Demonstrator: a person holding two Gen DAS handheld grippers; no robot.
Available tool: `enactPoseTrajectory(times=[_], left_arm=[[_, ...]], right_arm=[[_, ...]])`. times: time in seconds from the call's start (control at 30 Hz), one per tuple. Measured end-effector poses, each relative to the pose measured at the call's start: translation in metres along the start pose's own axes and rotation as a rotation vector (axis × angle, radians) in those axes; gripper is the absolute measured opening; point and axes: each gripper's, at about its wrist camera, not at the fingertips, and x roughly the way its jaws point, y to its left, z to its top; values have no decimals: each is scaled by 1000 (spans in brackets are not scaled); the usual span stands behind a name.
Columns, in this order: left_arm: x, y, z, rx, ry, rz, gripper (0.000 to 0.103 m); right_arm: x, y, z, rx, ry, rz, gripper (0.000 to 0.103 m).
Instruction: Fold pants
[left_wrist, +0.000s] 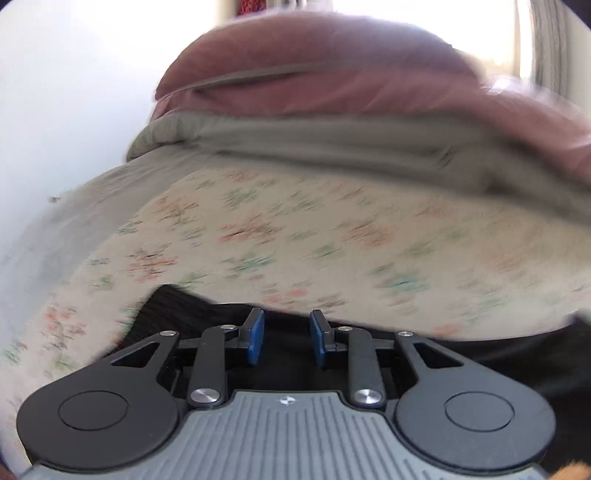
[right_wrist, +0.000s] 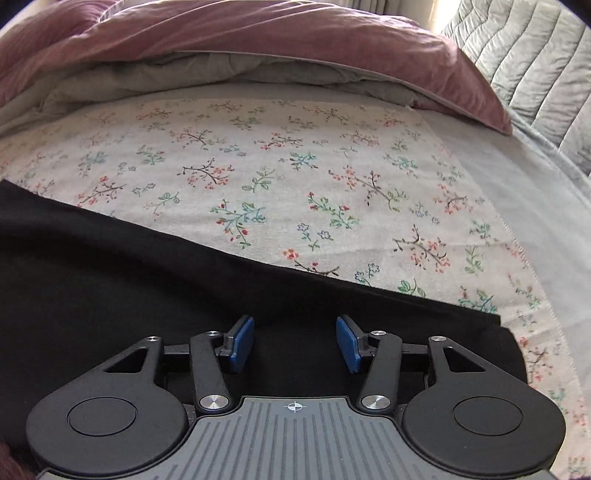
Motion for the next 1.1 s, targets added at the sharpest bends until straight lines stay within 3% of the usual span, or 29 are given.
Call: enactPoseTrajectory(times=[0.1,0.23,0.33,0.43,0.5,0.6,0.83,0.97,1.1], left_arm=[[-29,-36,-5,60,5,-146,51],[-44,-95,-29,176,94,-212,53],[-41,-117,-54,295,100,-141,58],[-39,-102,-61,242,75,-121,71],[-41,-88,-57,182,103,-111,71],[-58,-81,-59,191,121,-58,70],[-90,-62,-85,181,119,-26,78],[-88,-46,-95,93,95,-50,86],[-100,-59,-100,131,81,-12,85]], right_arm=[[-27,31,5,-53,-104,105,49],[-42,98,5,-141,-126,327,49],[-41,152,-16,-313,-60,393,49],[-51,177,-38,-475,-70,353,49],[-61,175,-42,-499,-23,354,49],[-75,164,-57,-546,17,364,49],[-98,153,-91,-631,27,399,50],[-102,145,-98,-610,47,423,50],[-110,128,-107,-586,45,441,53]])
